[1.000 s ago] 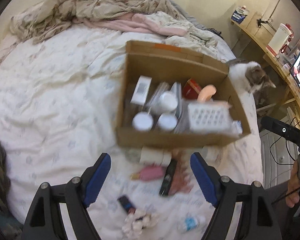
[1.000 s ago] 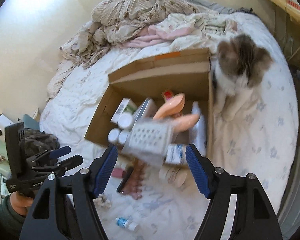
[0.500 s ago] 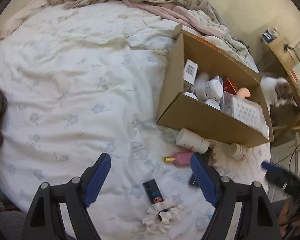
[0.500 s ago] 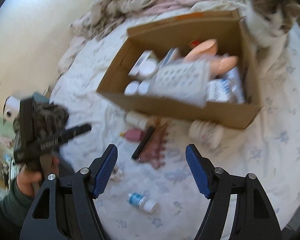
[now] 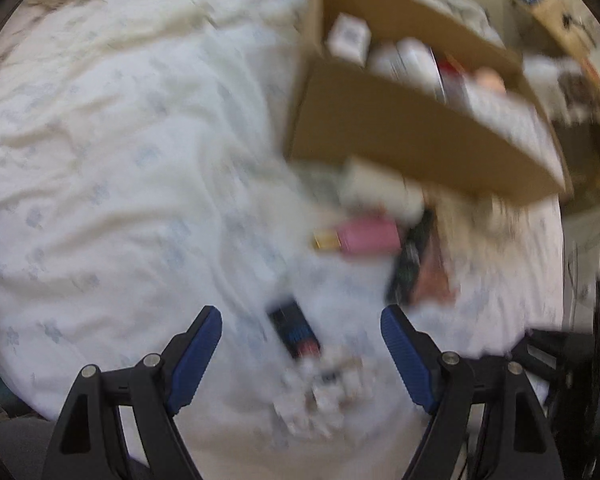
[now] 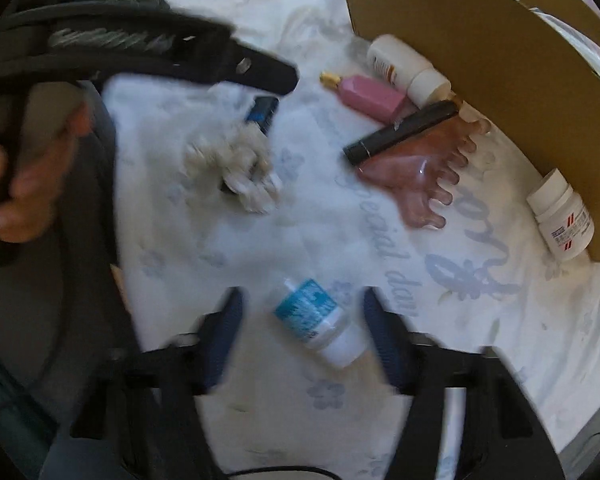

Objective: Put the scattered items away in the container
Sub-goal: 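Grasp the small clear bottle with right gripper while left grasps white scrunchie, then carry the small bottle and scrunchie into the cardboard box and open both grippers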

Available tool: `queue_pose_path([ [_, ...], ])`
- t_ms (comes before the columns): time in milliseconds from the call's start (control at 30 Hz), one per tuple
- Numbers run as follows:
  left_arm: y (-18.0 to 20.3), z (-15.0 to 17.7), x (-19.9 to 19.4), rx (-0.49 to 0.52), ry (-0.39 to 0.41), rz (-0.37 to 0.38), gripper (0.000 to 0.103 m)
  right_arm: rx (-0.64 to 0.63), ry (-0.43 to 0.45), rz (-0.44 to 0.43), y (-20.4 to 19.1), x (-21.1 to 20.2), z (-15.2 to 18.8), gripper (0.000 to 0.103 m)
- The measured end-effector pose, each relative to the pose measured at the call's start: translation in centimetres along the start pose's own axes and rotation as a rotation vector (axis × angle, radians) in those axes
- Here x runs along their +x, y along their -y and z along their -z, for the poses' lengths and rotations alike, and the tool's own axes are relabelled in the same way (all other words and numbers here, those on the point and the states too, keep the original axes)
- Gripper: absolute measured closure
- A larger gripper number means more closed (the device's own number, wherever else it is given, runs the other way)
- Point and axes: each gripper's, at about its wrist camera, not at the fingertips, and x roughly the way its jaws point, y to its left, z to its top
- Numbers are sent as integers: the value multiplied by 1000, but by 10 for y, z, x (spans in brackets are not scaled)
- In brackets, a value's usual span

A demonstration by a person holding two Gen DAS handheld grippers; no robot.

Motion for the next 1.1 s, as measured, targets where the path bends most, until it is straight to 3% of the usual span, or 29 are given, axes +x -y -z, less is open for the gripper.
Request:
queue_pose_path([
  [67,5,13,8,22,-81,54,21,-9,7,8,1,-1,2,55],
  [133,8,18,6,38,-68,43,21,-24,12,23,1,-3,3,55],
  [200,10,18,4,52,-46,11,43,-9,25,12,5,-7,4,55],
  [233,10,17,6,49,-59,3,67,-2,33,9,7,-9,4,55],
  [267,9,17,9,40,-75,7,79,6,45,4,9,-13,4,55],
  [300,8,18,12,38,-90,11,80,21,68,-8,13,-19,4,56],
  [333,8,19,13,42,-96,13,81,34,85,-16,16,-24,4,64],
  [400,9,19,11,48,-86,17,86,66,119,-31,23,-34,5,69],
  [667,7,17,-34,31,76,82,91,131,230,-89,36,-69,5,71],
  [900,13,-19,-90,29,218,71,91,238,404,-141,59,-107,-4,71],
  [967,13,-30,-106,25,266,78,91,303,491,-83,73,-126,-2,71],
  [1100,15,-53,-120,2,346,86,91,472,611,-47,108,-147,10,71],
])
